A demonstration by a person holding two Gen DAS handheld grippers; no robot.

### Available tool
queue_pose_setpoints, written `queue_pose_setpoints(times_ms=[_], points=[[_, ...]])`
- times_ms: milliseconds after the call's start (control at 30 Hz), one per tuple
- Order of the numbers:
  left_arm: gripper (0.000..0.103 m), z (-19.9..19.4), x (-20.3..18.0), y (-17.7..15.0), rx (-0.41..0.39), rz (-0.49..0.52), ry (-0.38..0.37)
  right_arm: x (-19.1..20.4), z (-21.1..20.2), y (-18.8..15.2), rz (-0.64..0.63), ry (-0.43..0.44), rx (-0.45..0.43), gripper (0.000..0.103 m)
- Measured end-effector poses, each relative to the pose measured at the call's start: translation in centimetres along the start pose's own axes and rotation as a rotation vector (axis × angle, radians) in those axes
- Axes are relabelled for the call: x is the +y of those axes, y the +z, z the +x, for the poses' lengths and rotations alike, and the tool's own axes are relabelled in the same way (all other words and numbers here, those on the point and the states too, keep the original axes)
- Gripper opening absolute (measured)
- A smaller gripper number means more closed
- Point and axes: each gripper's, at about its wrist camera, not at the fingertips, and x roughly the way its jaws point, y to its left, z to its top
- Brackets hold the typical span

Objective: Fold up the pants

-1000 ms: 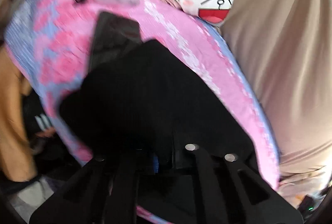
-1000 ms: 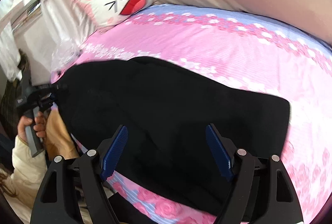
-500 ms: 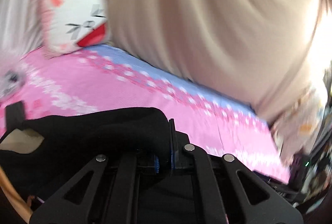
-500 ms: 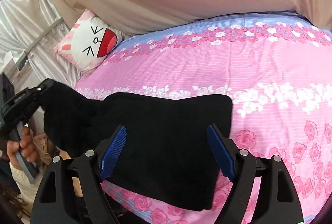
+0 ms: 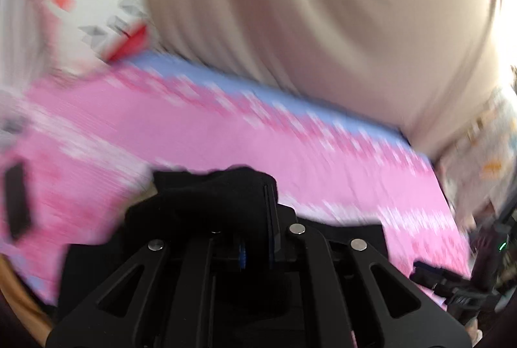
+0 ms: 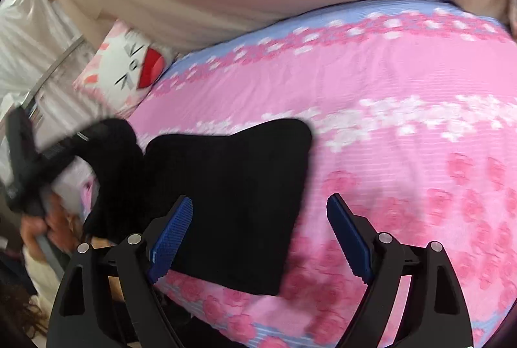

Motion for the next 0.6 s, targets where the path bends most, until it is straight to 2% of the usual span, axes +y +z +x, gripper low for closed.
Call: queue_pose_setpoints(times_ms=[67,100,133,167,200,233,267,300,333,433,500,533,567,600], points=[[0.009,-3.2,4.0,1.9,-0.068,-0.037,0.105,2.4,1.6,0.4,-0.075,0.027,0.024,0.083],[0.01,-4.2,6.9,3.0,-0.092,-0.066,0.187,3.6,2.4,0.6,-0.105,0.04,0.037,0.083],[0.012,-4.3,9.1,3.3,-0.088,-0.082,0.254,4.6,3.2,0.8,-0.129,0.056,0.05,0.083],[0.016,-3.8,11.5,3.3,-0.05,-0.089,0.318,5.7,4.0,0.9,-0.149,0.073,0.063,0.083],[0.018,-3.0,14.8,2.3,0.021,-0.115,0.379,6.3,4.6,1.0,-0.159,0.08,0.07,0.083],[0.022,-2.5,17.0,0.9,0.082,-0.161,0.395,6.9,5.0,1.0,-0.165,0.079,0.076,0.083],[0.022,-2.3,19.0,-0.8,0.14,-0.217,0.376,7.4,5.4,0.9,-0.173,0.072,0.083,0.083],[0.022,-2.3,20.9,-3.1,0.182,-0.286,0.324,7.6,5.7,0.9,-0.176,0.069,0.088,0.083],[0.025,-2.6,22.2,-5.0,0.198,-0.341,0.284,7.7,5.9,0.9,-0.173,0.066,0.093,0.083],[0.058,-2.8,24.3,-10.1,0.193,-0.537,0.12,8.4,7.2,1.3,-0.158,0.058,0.122,0.083],[0.061,-1.4,23.9,-11.6,0.192,-0.589,0.019,9.3,7.7,1.4,-0.17,0.06,0.137,0.083],[0.068,-0.4,23.7,-12.1,0.211,-0.607,-0.034,9.9,8.0,1.5,-0.183,0.058,0.141,0.083],[0.084,-0.1,23.5,-12.3,0.197,-0.608,-0.044,10.8,8.2,1.5,-0.203,0.059,0.146,0.083],[0.087,0.0,22.8,-11.9,0.154,-0.585,-0.053,11.4,8.4,1.5,-0.216,0.063,0.15,0.083]])
